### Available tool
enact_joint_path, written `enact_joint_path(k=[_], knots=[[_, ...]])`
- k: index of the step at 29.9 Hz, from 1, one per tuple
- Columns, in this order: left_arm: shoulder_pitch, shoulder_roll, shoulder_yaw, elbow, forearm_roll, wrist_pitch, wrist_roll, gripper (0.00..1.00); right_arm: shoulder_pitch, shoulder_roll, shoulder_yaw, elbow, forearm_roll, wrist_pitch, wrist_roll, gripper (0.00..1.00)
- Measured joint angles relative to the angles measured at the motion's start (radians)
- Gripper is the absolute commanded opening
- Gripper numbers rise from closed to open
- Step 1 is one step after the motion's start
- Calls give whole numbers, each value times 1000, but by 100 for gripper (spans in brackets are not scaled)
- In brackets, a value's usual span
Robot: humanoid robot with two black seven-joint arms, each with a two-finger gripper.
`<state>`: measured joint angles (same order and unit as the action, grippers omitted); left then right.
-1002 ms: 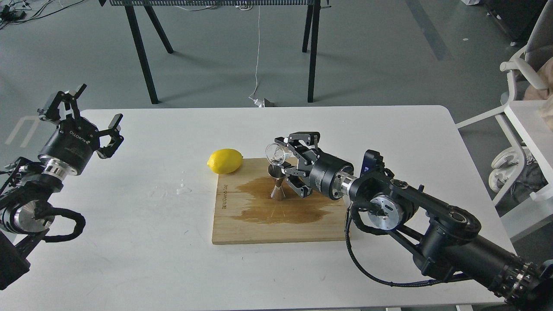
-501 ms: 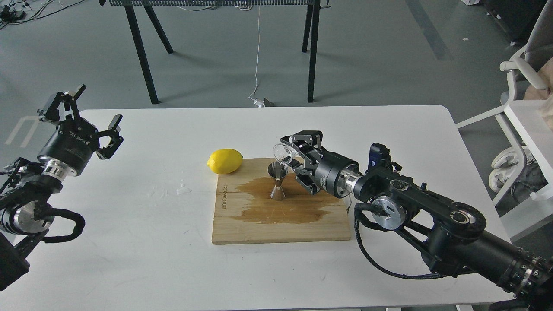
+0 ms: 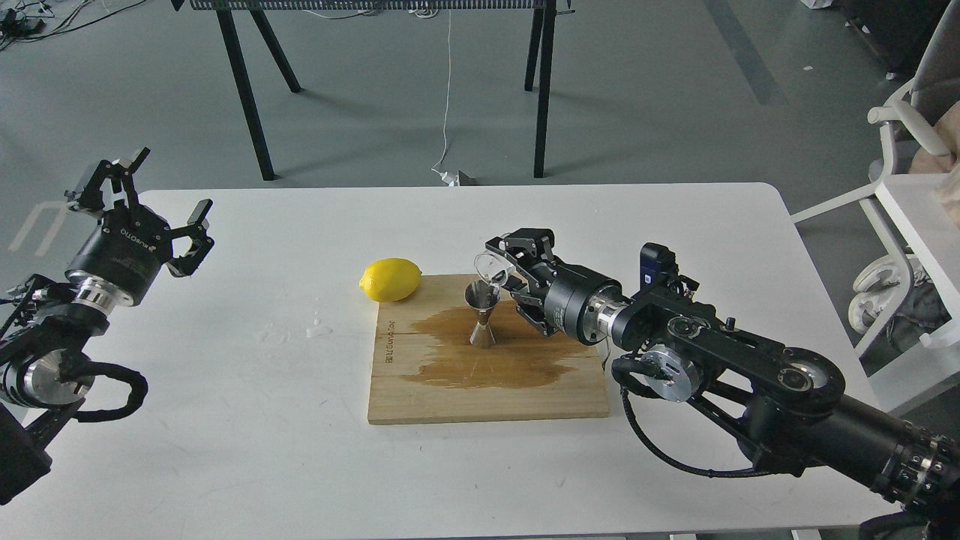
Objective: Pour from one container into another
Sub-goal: 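Close the right gripper around the jigger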
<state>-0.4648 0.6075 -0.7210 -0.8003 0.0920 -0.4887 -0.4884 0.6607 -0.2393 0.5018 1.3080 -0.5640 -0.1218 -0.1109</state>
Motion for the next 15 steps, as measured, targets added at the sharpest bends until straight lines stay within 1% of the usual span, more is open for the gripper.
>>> enact_joint_path(k=[15], knots=[[0, 0, 0, 3, 0, 0, 0, 99, 63, -43, -80, 26, -17, -20, 0, 34]])
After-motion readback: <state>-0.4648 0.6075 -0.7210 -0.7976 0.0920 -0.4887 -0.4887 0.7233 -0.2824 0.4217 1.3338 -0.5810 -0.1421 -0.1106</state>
